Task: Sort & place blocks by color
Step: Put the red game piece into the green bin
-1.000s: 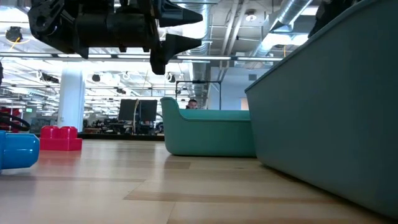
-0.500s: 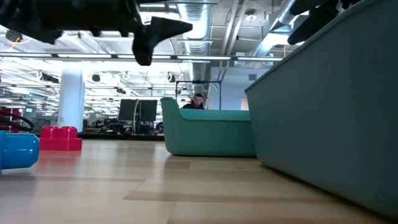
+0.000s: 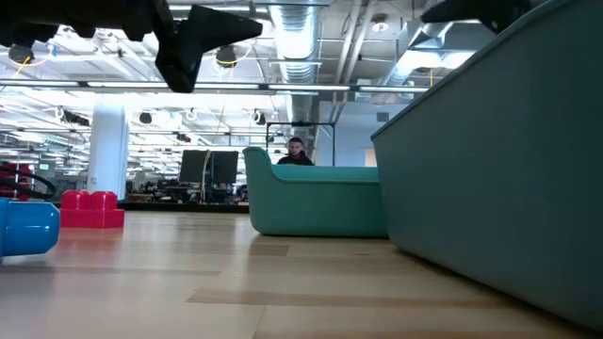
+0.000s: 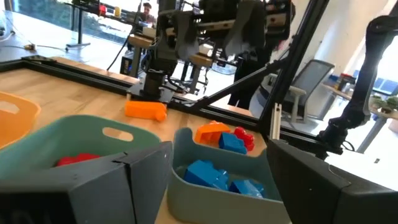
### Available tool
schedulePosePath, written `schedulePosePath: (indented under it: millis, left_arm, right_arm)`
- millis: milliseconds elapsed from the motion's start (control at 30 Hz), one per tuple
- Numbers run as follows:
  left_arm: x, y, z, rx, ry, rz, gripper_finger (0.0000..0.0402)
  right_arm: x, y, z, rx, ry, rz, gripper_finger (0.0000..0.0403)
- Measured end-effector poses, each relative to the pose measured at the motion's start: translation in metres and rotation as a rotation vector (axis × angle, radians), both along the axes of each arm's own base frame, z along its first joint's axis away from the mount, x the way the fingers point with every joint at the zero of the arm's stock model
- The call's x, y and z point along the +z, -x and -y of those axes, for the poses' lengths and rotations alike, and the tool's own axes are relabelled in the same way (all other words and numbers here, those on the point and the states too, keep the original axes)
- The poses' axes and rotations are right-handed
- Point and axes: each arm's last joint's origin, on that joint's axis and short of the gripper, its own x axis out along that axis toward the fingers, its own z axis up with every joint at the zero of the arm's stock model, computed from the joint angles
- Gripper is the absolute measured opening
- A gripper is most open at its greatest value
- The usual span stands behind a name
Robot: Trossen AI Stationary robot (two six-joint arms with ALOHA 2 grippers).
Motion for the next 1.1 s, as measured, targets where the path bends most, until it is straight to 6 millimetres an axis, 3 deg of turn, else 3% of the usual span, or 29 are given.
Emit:
schedulePosePath:
  millis: [267, 667, 1100]
  left_arm:
    - [0.001, 0.002, 0.003, -0.013, 0.002, 0.002, 0.0249]
    - [0.001, 0.001, 0.001, 0.044, -0.002, 0.01, 0.0249]
    - [0.002, 0.0, -0.002, 0.059, -0.028, 0.014, 0.0249]
  right_arm:
    - [0.0, 0.01, -0.018, -0.018, 0.036, 0.049, 0.029]
    - [-0.035, -0.005, -0.046, 0.021, 0.132, 0.013, 0.029]
    - [-0.019, -0.016, -0.056, 0.134, 0.292, 0.149, 0.029]
